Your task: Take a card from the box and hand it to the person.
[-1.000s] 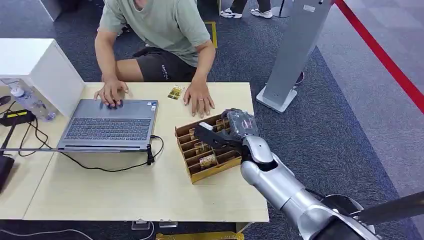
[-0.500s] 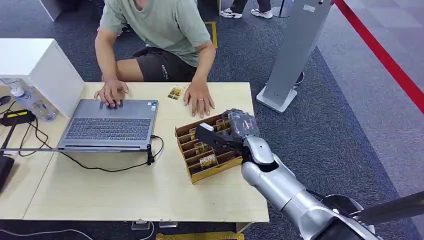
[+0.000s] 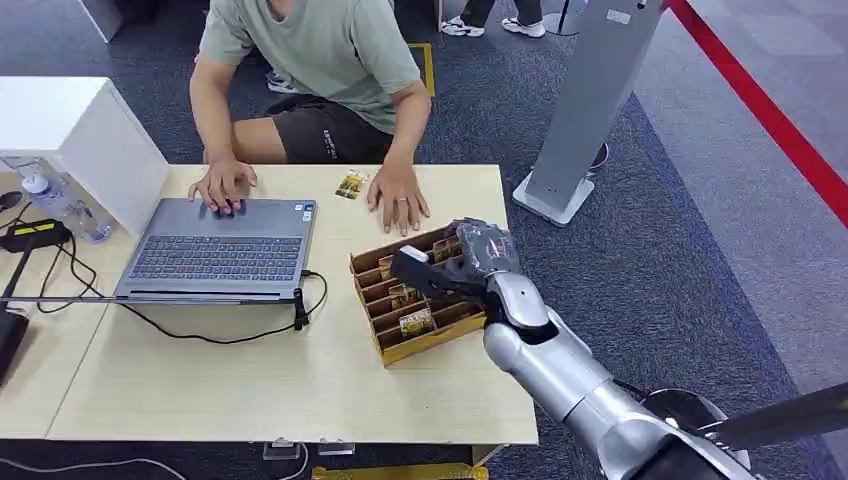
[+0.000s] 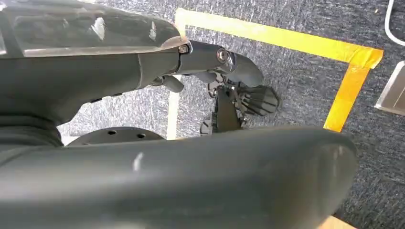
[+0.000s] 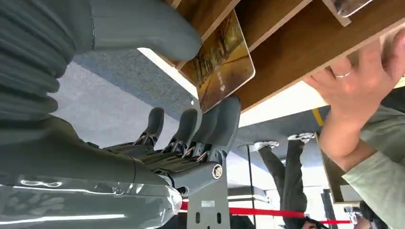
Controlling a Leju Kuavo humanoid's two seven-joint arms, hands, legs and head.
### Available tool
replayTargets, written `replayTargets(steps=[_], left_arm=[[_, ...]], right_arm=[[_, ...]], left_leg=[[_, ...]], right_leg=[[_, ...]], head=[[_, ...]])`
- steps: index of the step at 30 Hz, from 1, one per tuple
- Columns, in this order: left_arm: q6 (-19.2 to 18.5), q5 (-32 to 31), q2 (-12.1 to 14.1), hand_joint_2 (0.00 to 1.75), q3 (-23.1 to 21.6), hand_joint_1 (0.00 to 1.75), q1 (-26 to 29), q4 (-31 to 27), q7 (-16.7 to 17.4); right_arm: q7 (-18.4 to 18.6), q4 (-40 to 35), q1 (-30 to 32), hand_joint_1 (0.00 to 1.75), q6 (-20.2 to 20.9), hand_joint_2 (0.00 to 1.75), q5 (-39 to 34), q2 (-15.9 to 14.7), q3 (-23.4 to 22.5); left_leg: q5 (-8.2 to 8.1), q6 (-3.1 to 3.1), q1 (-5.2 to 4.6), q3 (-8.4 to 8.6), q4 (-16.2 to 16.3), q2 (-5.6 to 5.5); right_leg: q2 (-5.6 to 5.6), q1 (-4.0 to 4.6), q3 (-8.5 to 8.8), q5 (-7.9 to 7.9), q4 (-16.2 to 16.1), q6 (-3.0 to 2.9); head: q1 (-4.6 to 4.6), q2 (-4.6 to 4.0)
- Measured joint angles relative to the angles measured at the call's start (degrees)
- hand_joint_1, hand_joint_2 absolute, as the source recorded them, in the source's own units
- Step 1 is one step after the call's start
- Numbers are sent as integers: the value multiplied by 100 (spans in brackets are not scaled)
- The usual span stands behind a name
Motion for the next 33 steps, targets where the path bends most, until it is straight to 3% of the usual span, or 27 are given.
replayTargets(steps=[4,19,22,24,33], left_arm=[[0,0,0,0,0,0,1,0,0],[-2,15,0,0,2,0,2,2,-13],[-2,42,0,0,7,0,2,2,-28],[-2,48,0,0,7,0,2,2,-33],[-2,85,0,0,20,0,2,2,-46]], right_arm=[[0,0,38,99,17,175,0,-2,-9],[15,0,56,94,61,175,4,-9,-59],[15,0,57,106,83,175,20,-9,-63],[15,0,56,127,90,175,26,-7,-66],[-39,0,50,140,92,175,42,2,-83]], left_leg=[[0,0,0,-1,0,0],[0,0,0,-1,0,0],[0,0,0,-1,0,0],[0,0,0,-1,0,0],[0,0,0,-2,0,0]], right_leg=[[0,0,0,0,0,0],[0,0,-1,0,0,0],[0,0,-1,0,0,0],[0,0,0,0,0,0],[0,0,0,0,0,0]], head=[[0,0],[0,0],[2,0],[0,0],[2,0]])
